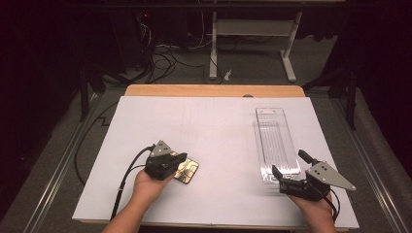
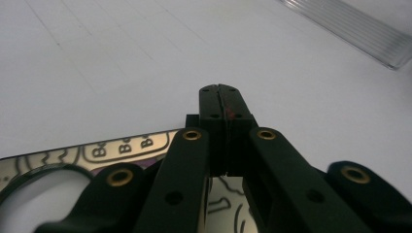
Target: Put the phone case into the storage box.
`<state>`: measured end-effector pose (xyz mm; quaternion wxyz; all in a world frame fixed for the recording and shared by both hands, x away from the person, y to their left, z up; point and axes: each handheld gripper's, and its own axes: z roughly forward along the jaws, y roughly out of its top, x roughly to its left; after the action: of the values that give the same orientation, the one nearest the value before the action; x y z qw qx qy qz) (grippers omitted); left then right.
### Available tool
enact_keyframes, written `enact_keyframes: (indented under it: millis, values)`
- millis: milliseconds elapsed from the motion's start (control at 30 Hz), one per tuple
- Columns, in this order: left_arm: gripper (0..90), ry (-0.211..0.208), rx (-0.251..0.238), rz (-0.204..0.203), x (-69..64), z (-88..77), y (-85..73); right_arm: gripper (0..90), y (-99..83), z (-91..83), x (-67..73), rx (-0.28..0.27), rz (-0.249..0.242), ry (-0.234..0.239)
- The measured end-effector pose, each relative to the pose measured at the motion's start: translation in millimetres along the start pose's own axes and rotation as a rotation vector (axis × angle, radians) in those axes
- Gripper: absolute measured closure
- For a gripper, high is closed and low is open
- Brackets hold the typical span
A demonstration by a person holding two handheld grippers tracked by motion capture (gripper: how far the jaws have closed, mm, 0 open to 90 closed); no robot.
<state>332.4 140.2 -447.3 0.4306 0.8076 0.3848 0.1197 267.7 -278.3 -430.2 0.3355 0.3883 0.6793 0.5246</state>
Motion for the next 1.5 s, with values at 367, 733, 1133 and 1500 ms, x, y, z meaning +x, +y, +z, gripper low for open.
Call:
enact_keyframes:
  millis: [367,733,1133,1500]
  values:
    - [89.7,0.023,0.194,0.017,-20.5,49.1,23.9,1.1,-0.8,0.2,-1.1,0.004,-0.002,0.007]
    - [89.7,0.029,0.257,0.045,-17.1,56.5,20.7,1.7,-0.8,-0.5,-2.2,0.003,0.009,0.000]
    - [89.8,-0.019,0.268,0.064,-20.9,42.1,9.0,2.2,-1.2,-2.5,-2.9,-0.001,0.014,-0.008]
    - [89.8,-0.035,0.300,0.115,-22.5,14.9,-10.6,3.0,-0.9,-1.9,-2.3,0.001,0.010,-0.016]
